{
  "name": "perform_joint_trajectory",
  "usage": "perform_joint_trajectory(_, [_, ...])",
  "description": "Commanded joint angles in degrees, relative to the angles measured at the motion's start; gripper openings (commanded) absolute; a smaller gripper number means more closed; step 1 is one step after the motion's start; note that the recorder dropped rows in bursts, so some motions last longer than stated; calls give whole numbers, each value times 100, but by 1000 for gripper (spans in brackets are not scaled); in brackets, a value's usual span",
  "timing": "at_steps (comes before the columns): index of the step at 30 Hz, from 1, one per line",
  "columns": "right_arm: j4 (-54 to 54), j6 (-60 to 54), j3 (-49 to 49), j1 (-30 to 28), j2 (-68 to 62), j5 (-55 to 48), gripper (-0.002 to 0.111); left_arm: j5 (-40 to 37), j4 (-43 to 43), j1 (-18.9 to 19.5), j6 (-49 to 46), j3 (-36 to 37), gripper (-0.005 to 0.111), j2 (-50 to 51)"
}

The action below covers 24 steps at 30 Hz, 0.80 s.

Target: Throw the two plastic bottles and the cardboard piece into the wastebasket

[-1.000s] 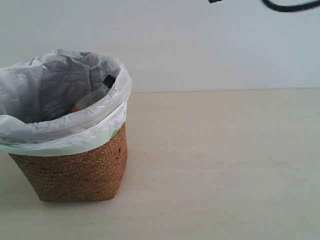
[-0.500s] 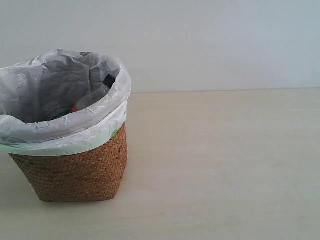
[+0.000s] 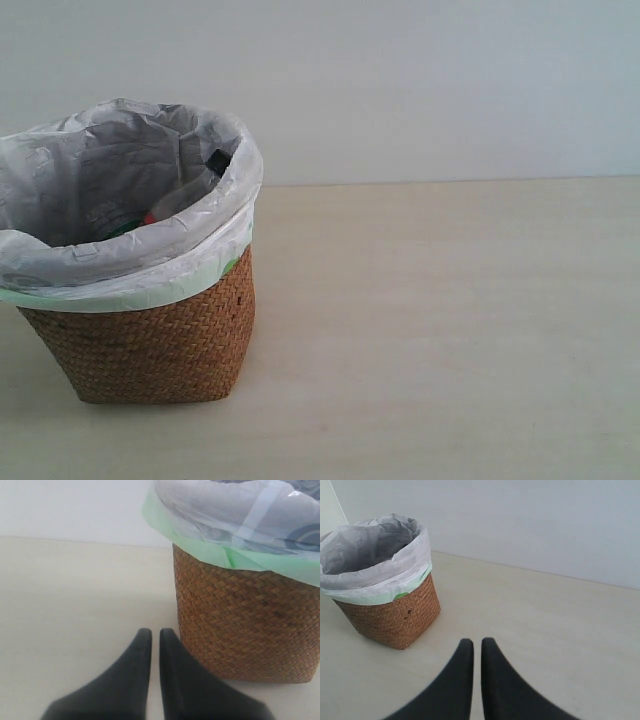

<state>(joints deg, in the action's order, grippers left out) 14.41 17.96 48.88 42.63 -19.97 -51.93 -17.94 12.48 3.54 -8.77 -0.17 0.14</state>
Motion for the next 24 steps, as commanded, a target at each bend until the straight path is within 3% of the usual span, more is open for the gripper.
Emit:
perform_joint_trajectory(1, [-19, -3, -20, -21, 28, -1, 2, 15, -11, 19, 50, 17, 6, -14])
perform_joint_trajectory(9, [-19, -3, -20, -41, 66, 13, 2, 15, -11, 19, 50, 17, 6, -14])
perform_joint_trajectory(13, [-32, -3, -20, -326, 211, 13, 2, 15, -11, 19, 50, 17, 6, -14])
perform_joint_trajectory(24, [-32, -3, -20, -2523, 532, 25, 2, 15, -11, 19, 50, 17, 6, -14])
